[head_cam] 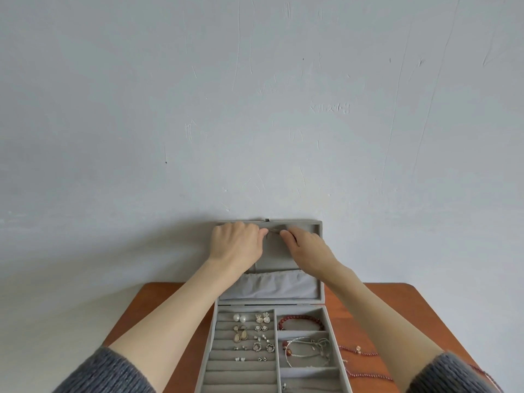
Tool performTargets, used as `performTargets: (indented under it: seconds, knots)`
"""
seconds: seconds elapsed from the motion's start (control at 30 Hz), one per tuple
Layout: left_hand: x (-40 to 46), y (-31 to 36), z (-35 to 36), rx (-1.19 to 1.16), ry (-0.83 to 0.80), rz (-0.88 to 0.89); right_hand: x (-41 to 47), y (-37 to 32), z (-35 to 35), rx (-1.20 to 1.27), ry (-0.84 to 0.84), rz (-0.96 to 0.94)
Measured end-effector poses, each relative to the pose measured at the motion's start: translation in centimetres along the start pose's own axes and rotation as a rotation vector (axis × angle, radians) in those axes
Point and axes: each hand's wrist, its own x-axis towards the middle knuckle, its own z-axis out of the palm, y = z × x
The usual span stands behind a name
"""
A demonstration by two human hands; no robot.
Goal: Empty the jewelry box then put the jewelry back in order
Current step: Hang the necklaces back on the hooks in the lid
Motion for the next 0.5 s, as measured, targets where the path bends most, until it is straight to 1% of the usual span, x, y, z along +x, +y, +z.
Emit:
performTargets:
  seconds: [0.13, 0.23, 0.3, 0.4, 0.5]
  knots:
    - [0.7, 0.9, 0.0, -0.071, -0.056, -0.139, 0.2, -0.6, 1.0, -0.154, 0.134, 0.088]
    - [0.4, 1.1, 0.4, -0.116, -0.068, -0.198, 0.1, -0.7, 1.9, -0.192, 0.161, 0.136]
    - [-0.1, 1.3, 0.6, -0.167, -0.093, -0.233, -0.1, -0.7, 2.3, -0.136, 0.162, 0.171]
    - [-1.0, 1.4, 1.1, -0.268, -0.131, -0.273, -0.6, -0.2, 2.6, 0.027, 0.153, 0.237]
    - [-2.3, 1.4, 1.7, -0.451, -0.105, -0.282, -1.2, 0.3, 2.7, 0.145, 0.155, 0.229]
